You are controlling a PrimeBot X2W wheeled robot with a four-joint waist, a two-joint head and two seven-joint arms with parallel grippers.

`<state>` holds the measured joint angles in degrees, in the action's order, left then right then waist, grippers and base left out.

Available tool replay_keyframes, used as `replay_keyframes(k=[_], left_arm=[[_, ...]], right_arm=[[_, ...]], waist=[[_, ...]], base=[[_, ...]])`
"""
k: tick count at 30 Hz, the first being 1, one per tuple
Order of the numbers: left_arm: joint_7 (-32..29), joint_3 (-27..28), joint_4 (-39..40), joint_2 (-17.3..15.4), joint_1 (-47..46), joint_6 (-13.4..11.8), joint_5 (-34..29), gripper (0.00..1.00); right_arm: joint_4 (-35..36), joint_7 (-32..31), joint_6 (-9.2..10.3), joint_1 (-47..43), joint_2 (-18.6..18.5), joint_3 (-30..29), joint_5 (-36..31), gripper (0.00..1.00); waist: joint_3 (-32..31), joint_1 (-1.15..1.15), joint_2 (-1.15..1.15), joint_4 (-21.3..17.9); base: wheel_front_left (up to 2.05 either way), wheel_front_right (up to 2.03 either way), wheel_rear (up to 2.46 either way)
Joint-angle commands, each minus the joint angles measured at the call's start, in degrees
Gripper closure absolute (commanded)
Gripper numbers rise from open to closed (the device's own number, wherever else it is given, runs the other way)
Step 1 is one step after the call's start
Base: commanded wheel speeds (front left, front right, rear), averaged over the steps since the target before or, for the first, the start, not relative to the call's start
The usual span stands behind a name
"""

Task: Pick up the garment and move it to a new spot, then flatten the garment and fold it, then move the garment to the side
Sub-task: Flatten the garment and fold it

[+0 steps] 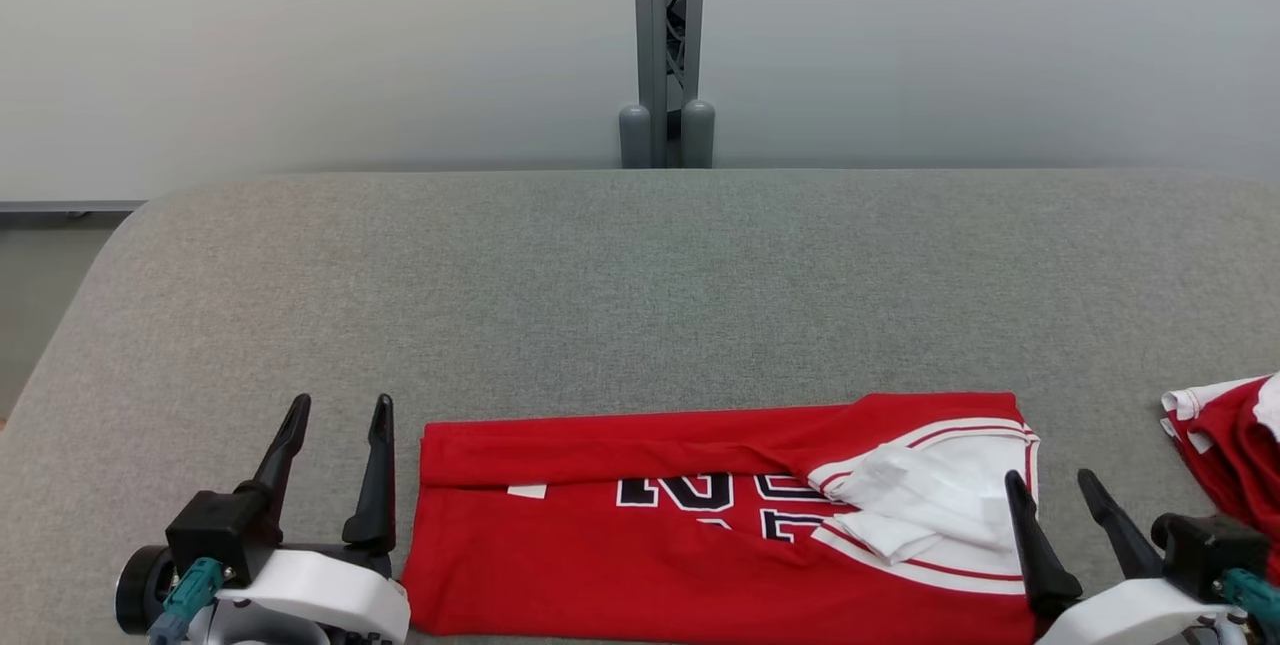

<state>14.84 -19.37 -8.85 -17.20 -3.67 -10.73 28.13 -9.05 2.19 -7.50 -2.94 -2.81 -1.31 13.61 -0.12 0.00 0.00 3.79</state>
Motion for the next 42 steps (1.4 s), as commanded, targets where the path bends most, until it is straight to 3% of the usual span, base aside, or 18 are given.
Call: replay_keyframes(k=[1,14,22,23,24,25,26,32,42], left_arm=[[0.29,-0.08,-0.17,0.16,-0.9,0.32,-0.52,0.0],[0.26,0.43,-1.36,0.72,-2.8,1.11,-0.97,0.0],[0.25,0.49,-1.9,1.17,-3.67,1.81,-1.34,0.0],[0.25,0.54,-1.9,1.22,-3.69,1.85,-1.39,0.0],[0.25,0.65,-1.85,1.25,-3.73,1.85,-1.45,0.0],[0.25,0.74,-1.79,1.32,-3.76,1.86,-1.51,0.0],[0.25,0.85,-1.7,1.36,-3.77,1.9,-1.53,0.0],[0.26,1.45,-1.52,1.54,-3.54,2.03,-1.94,0.0],[0.26,2.19,-1.34,2.45,-3.24,2.46,-2.53,0.0]], right_arm=[[-2.09,-0.17,0.02,0.81,-0.23,-0.64,-0.31,0.0],[-22.75,3.25,0.02,9.09,-0.24,-2.34,1.23,0.0],[-34.78,4.23,0.02,13.52,-0.09,1.41,4.57,0.0],[-35.72,4.24,0.02,13.8,-0.01,2.31,5.59,0.09],[-36.64,4.34,0.01,14.03,0.13,3.08,6.35,0.51],[-37.15,4.71,0.0,14.32,0.21,4.01,6.95,0.58],[-37.58,5.1,-0.06,14.59,0.3,4.88,8.13,0.97],[-39.22,8.47,0.11,16.04,-1.66,5.96,12.23,1.0],[-39.25,12.49,0.15,16.15,-7.45,0.18,14.73,1.0]], waist=[[0.41,0.0,0.0,0.37],[3.02,0.0,0.0,1.21],[3.53,0.0,0.0,2.07],[3.62,0.0,0.0,2.14],[3.76,0.0,0.0,2.17],[3.9,0.0,0.0,2.17],[4.03,0.0,0.0,2.16],[4.54,0.0,0.0,1.64],[4.69,0.0,0.0,0.3]], base=[[0.0,0.0,0.0],[0.0,0.0,0.0],[0.0,0.0,0.0],[0.0,0.0,0.0],[0.0,0.0,0.0],[0.0,0.0,0.0],[0.0,0.0,0.0],[0.0,0.0,0.0],[0.0,0.0,0.0]])
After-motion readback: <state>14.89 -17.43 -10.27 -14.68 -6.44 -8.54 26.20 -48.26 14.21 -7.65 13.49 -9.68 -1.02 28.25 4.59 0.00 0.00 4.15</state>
